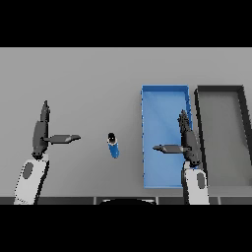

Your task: Pick up the blue pipe and place it into the blue bin.

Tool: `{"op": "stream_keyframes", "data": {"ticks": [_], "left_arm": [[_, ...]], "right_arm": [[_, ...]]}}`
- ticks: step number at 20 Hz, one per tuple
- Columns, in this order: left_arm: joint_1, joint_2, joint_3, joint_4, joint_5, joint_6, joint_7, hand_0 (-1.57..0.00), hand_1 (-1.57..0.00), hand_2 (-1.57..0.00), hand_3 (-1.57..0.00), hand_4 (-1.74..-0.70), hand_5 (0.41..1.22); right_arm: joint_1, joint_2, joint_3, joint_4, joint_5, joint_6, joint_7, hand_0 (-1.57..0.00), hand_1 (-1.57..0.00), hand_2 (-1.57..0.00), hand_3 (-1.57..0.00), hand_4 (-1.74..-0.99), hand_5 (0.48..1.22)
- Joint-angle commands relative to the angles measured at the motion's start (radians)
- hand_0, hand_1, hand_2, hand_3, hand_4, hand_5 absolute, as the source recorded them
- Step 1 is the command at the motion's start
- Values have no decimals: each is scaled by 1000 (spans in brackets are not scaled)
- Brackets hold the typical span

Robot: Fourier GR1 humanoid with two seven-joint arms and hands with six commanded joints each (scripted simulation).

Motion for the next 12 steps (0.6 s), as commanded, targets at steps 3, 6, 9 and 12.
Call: {"op": "stream_keyframes", "data": {"ticks": [3, 6, 9, 12], "left_arm": [[11, 0, -2, -11, -1, 2, -13, 1, 1, 1, 1, -1074, 591], [29, 5, -2, -27, 0, 4, -16, 1, 1, 1, 1, -1074, 591], [28, 171, -59, -43, 26, -278, -83, 1, 1, 1, 1, -1074, 589], [33, 207, -70, -37, 36, -351, -101, 1, 1, 1, 1, -1078, 591]], "right_arm": [[12, 0, 3, -8, 0, 2, -7, 1, 1, 1, 1, -1225, 617], [37, 1, 10, -23, 1, 5, -18, 1, 1, 1, 1, -1225, 617], [90, -83, 94, -108, 108, 56, -76, 1, 1, 1, 1, -1225, 618], [134, -113, 114, -145, 145, 64, -69, 1, 1, 1, 1, -1215, 618]]}}
